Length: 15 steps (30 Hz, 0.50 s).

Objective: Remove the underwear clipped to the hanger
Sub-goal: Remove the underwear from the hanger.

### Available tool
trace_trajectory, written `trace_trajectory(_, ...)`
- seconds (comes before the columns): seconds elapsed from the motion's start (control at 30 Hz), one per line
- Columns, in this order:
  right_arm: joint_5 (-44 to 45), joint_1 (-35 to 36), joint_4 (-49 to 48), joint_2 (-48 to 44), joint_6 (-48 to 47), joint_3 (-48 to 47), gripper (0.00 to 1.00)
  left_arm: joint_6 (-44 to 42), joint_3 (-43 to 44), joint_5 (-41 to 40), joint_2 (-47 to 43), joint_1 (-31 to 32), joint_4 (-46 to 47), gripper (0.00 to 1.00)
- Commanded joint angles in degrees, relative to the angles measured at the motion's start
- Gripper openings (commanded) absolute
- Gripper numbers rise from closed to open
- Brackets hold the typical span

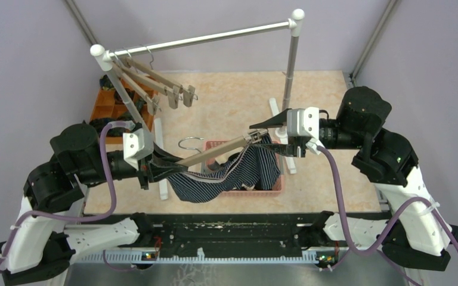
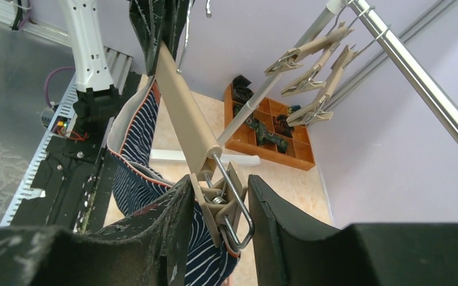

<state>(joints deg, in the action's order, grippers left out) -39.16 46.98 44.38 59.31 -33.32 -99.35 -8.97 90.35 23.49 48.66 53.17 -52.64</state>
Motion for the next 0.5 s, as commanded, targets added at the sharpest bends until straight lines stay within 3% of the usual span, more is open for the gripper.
trace_trajectory(0.0,-1.55,-0.58,-1.86,-0.46,-0.15,-0.49,0.38,-0.59,0.79,-0.15,0.05,0.18,2.7,0.0)
trace_trajectory(0.2,-2.67,-0.55,-2.35,-0.52,0.24,-0.25,0.43,-0.54,0.27,-0.04,-0.07,0.23,2.98,0.0)
trace_trajectory(0.3,-3.51,-0.53,-2.1,-0.36,-0.13,-0.23,0.41,-0.44,0.27,-0.3,-0.45,0.19,3.1,0.0)
trace_trajectory(0.37,-3.99,-0.52,-1.62,-0.04,-0.43,-0.59,0.33,-0.47,0.23,-0.96,-0.69,0.23,3.04,0.0)
trace_trajectory(0.47,-4.85,-0.57,-0.64,0.45,-0.77,-1.13,0.07,-0.03,-0.25,-2.91,-0.77,0.25,2.54,0.0)
